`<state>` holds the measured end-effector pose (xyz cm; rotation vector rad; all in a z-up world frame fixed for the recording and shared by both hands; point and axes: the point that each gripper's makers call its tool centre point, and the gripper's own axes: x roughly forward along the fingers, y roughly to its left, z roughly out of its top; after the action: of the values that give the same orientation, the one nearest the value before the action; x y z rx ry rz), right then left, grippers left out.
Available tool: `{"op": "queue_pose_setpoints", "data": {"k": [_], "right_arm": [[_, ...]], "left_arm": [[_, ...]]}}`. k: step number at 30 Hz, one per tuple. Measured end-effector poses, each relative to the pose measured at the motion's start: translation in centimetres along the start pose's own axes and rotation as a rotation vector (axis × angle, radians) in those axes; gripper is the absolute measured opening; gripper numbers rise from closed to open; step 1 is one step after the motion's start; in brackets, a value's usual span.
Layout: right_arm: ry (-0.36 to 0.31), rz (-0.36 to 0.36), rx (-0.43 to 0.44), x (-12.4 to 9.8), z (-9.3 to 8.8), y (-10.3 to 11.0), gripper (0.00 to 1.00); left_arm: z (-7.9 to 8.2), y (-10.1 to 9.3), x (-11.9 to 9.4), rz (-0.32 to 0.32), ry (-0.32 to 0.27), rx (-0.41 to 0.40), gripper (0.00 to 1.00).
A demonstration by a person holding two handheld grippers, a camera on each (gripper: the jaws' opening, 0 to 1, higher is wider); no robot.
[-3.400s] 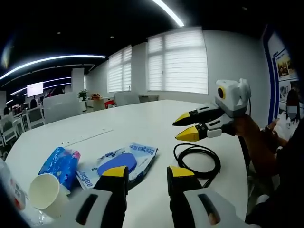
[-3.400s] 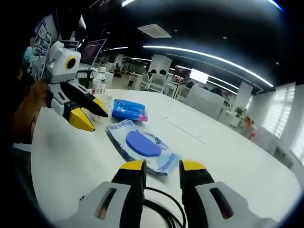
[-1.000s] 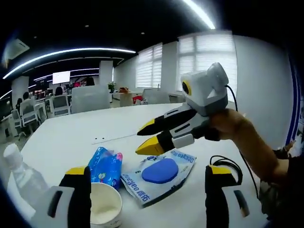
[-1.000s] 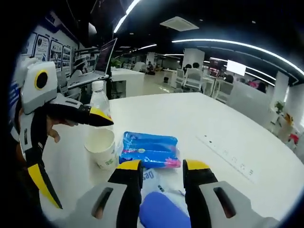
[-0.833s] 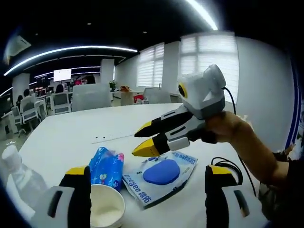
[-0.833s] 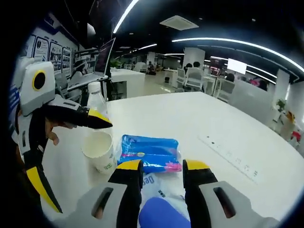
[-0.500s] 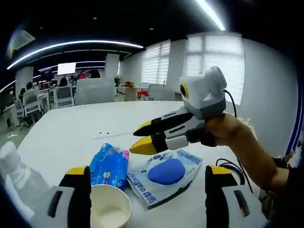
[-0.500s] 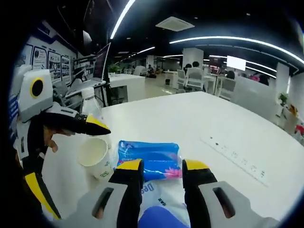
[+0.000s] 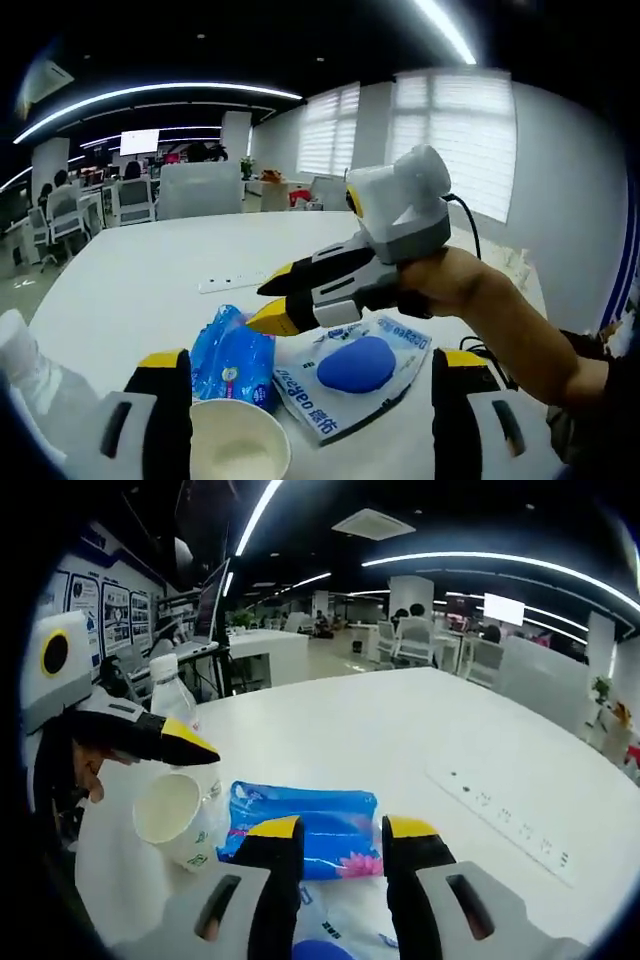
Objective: Arrange the tabletop items into an orderly group along one side of the table until the central work area is clear of visible clutter.
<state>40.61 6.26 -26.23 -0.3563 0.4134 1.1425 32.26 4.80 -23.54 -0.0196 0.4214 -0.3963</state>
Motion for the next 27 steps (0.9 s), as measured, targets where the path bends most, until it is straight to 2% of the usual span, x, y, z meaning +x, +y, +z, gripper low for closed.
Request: {"op": "queue_pose_setpoints", "data": {"k": [8, 10, 12, 15, 20, 23, 27], "right_arm": [[0.054, -0.018, -0.007, 1.0, -1.4, -1.4, 0.28], [0.059, 0.000, 0.005, 1.4, -1.7, -1.5, 0.29], [0.056, 0.038, 0.040, 2.0, -2.0, -1.2, 0.29], [0.059, 0.077, 0.054, 2.4, -2.4, -0.7, 0.29], [0.095, 0.090, 0.031, 3.1, -2.9, -1.2, 0.27], [0.114, 0.106, 0.025, 3.3, -3.4, -1.0, 0.21], [0.105, 0.109, 0.045, 3.3, -3.5, -1.2, 0.16]], "left_arm": [[0.2, 0.8, 0.4, 0.000, 0.003, -0.015, 1.00], [0.6, 0.9, 0.7, -0.007, 0.004, -0.016, 1.00], [0.3, 0.7, 0.6, -0.010, 0.006, -0.014, 1.00], [0.6, 1.9, 0.8, -0.005, 0.016, -0.011, 1.00], [0.3, 1.9, 0.6, -0.002, 0.022, -0.011, 0.99], [-0.2, 1.6, 0.5, 0.002, 0.027, -0.007, 0.99], [-0.1, 1.6, 0.6, -0.008, 0.023, -0.012, 0.99]]}}
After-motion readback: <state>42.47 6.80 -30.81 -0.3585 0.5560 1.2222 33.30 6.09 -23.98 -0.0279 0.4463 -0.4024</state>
